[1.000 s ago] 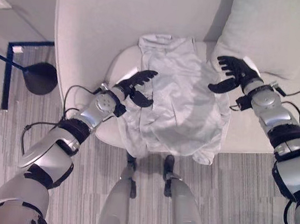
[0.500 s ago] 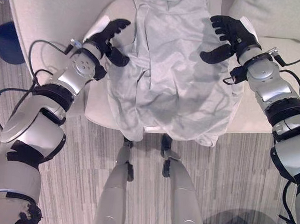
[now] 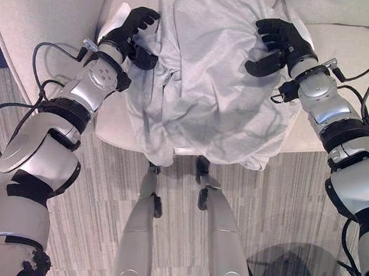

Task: Hang the clothes on the sofa on the clothes rack.

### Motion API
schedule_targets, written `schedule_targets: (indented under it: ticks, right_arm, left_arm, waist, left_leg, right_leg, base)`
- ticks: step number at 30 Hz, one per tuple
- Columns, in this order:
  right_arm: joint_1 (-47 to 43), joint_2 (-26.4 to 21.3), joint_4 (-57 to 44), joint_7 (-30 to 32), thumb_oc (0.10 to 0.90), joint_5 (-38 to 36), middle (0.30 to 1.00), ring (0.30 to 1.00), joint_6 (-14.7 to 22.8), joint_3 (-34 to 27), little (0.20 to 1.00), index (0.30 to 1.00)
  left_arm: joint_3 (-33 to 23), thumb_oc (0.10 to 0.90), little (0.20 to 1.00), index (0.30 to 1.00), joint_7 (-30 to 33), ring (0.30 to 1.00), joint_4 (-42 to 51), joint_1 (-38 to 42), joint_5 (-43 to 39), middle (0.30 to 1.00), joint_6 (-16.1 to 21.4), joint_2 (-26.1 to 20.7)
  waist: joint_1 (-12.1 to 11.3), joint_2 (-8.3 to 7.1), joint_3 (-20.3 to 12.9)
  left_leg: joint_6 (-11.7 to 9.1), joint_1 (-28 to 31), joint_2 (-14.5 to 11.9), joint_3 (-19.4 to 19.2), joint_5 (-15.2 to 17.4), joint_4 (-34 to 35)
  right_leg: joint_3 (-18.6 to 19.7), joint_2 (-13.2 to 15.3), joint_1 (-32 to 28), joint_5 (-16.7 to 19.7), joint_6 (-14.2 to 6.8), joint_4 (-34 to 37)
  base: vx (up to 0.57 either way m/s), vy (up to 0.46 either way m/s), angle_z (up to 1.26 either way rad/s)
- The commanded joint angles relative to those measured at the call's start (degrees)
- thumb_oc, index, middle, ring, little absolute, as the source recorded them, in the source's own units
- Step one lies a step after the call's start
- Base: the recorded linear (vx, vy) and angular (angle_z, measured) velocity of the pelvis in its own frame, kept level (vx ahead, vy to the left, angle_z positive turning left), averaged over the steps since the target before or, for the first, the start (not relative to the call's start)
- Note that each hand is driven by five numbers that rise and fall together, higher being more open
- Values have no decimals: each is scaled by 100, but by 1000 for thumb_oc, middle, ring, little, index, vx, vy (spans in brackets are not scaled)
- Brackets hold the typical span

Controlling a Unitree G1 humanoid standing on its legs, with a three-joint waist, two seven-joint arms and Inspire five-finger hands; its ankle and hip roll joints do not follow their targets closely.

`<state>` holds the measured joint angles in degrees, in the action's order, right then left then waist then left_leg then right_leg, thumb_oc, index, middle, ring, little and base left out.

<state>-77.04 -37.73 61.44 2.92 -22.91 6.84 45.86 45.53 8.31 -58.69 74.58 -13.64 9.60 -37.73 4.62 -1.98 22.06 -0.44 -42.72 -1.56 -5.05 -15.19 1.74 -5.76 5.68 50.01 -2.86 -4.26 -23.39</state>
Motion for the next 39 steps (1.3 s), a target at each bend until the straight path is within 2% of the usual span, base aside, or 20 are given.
schedule_targets:
  ticks: [1,3,4,7,8,9,11,12,15,16,17,18,19,21,25,26,28,34,37,39]
  right_arm:
    - [32,-146,-112,89,400,-10,300,300,61,-206,300,300]
    - [184,-206,-310,111,400,1,300,300,78,-300,300,300]
    - [623,-357,-953,202,400,17,300,300,140,-595,300,300]
    - [1357,-566,-1843,298,400,147,300,300,246,-1102,300,300]
    - [1358,-566,-1844,298,400,147,300,300,246,-1103,300,300]
    - [1847,-676,-2491,353,400,281,300,300,307,-1447,300,300]
    - [2450,-847,-3140,400,400,399,300,300,499,-1910,300,300]
    - [2459,-847,-3149,401,400,402,300,300,496,-1917,300,300]
    - [3049,-942,-3987,420,400,598,300,300,634,-2445,300,300]
    - [3412,-995,-4481,411,400,785,300,300,663,-2752,300,300]
    - [3425,-995,-4497,411,400,789,300,300,655,-2754,300,300]
    - [3596,-1008,-4732,381,400,859,300,300,673,-2929,300,300]
    - [3963,-999,-5105,340,400,976,300,300,718,-3253,300,300]
    - [4184,-981,-5528,265,400,1119,300,300,719,-3499,300,300]
    - [4354,-1009,-5787,180,400,1196,300,300,744,-3684,300,300]
    - [4414,-1044,-5936,120,400,1151,300,300,785,-3841,300,300]
    - [4428,-1092,-6056,33,400,1174,300,300,800,-3946,300,300]
    - [4346,-1506,-6066,198,400,1255,300,300,887,-4416,300,300]
    - [4335,-1637,-6094,394,400,1442,300,300,898,-4637,300,300]
    - [4266,-1676,-6094,542,400,1530,300,300,914,-4699,300,300]
  left_arm:
    - [-344,400,300,300,163,300,244,531,-136,300,361,-367]
    - [-408,400,300,300,200,300,377,446,-118,300,357,-423]
    - [-625,400,300,300,303,300,719,172,-108,300,371,-557]
    - [-872,400,300,300,404,300,1181,-138,-14,300,405,-647]
    - [-871,400,300,300,404,300,1181,-139,-13,300,405,-647]
    - [-1061,400,300,300,477,300,1582,-383,68,300,420,-715]
    - [-1375,400,300,300,534,300,2199,-770,54,300,503,-775]
    - [-1376,400,300,300,535,300,2206,-774,56,300,499,-776]
    - [-1939,400,300,300,615,300,3070,-1459,86,300,561,-844]
    - [-2395,400,300,300,620,300,3636,-2029,45,300,603,-820]
    - [-2410,400,300,300,620,300,3656,-2051,50,300,594,-821]
    - [-2677,400,300,300,632,300,4009,-2390,74,300,611,-798]
    - [-3190,400,300,300,634,300,4605,-3083,156,300,636,-694]
    - [-3625,400,300,300,610,300,5095,-3709,375,300,607,-629]
    - [-4026,400,300,300,540,300,5595,-4222,497,300,593,-563]
    - [-4339,400,300,300,510,300,5877,-4564,636,300,607,-573]
    - [-4657,400,300,300,510,300,6140,-4895,837,300,568,-529]
    - [-5551,400,300,300,741,300,6597,-5458,1163,300,544,-609]
    - [-5858,400,300,300,919,300,6795,-5554,1226,300,553,-553]
    - [-6036,400,300,300,1059,300,6866,-5590,1220,300,598,-571]
  waist:
    - [-6,-272,189]
    - [12,-281,172]
    - [18,-277,169]
    - [10,-249,113]
    - [11,-250,108]
    - [-19,-215,58]
    - [-113,-118,-112]
    - [-109,-127,-117]
    - [-224,-1,-348]
    - [-297,66,-524]
    - [-289,62,-526]
    - [-336,89,-641]
    - [-430,138,-858]
    - [-544,122,-1094]
    - [-651,127,-1304]
    - [-807,110,-1521]
    - [-961,87,-1695]
    - [-1407,44,-1945]
    - [-1470,-23,-1910]
    - [-1513,-79,-1882]
  left_leg:
    - [-389,938,-28,192,658,110]
    - [-385,925,-13,194,651,96]
    - [-385,988,-9,196,674,88]
    - [-391,1199,-10,191,721,100]
    - [-390,1194,-8,191,719,100]
    - [-399,1417,-27,196,748,143]
    - [-430,1897,-89,197,819,266]
    - [-427,1887,-77,197,798,272]
    - [-476,2461,-178,212,958,326]
    - [-490,2849,-192,201,1037,326]
    - [-488,2843,-182,203,1019,326]
    - [-492,3018,-191,209,1055,326]
    - [-493,3376,-217,247,1116,326]
    - [-501,3609,-229,305,1101,326]
    - [-543,3858,-269,375,1103,326]
    - [-602,4053,-315,473,1012,326]
    - [-689,4214,-371,610,864,326]
    - [-932,4270,-412,1115,382,243]
    - [-911,4186,-384,1096,555,-78]
    - [-896,4282,-522,941,762,-387]
  right_leg:
    - [311,252,-1201,2166,-692,2839]
    - [316,263,-1199,2168,-690,2839]
    - [312,260,-1269,2146,-681,2839]
    - [279,264,-1466,2072,-674,2839]
    - [280,265,-1461,2073,-674,2839]
    - [252,258,-1659,2005,-669,2839]
    - [166,263,-2097,1849,-670,2839]
    - [168,274,-2085,1859,-671,2839]
    - [105,254,-2649,1627,-637,2839]
    - [29,244,-3060,1495,-612,2839]
    - [30,254,-3056,1506,-612,2839]
    - [4,235,-3246,1422,-603,2839]
    - [-81,195,-3611,1282,-565,2839]
    - [-152,153,-3914,1170,-503,2839]
    - [-269,123,-4236,1065,-448,2839]
    - [-415,67,-4550,959,-392,2839]
    - [-570,12,-4859,853,-338,2839]
    - [-1302,20,-5488,605,-297,2839]
    - [-1632,180,-5623,674,-321,2839]
    - [-1724,340,-5617,786,-354,2839]
  base:
    - [0,0,0]
    - [0,0,0]
    - [-9,-16,-3]
    - [0,-15,-3]
    - [0,0,0]
    - [18,-39,0]
    - [54,-56,-1]
    - [63,-46,0]
    - [106,-48,1]
    - [113,-60,7]
    - [121,-70,5]
    - [147,-100,2]
    - [186,-154,4]
    - [103,-131,16]
    - [36,-124,15]
    - [33,-187,27]
    - [38,-223,35]
    - [-44,-107,67]
    - [-141,45,89]
    - [-169,178,55]
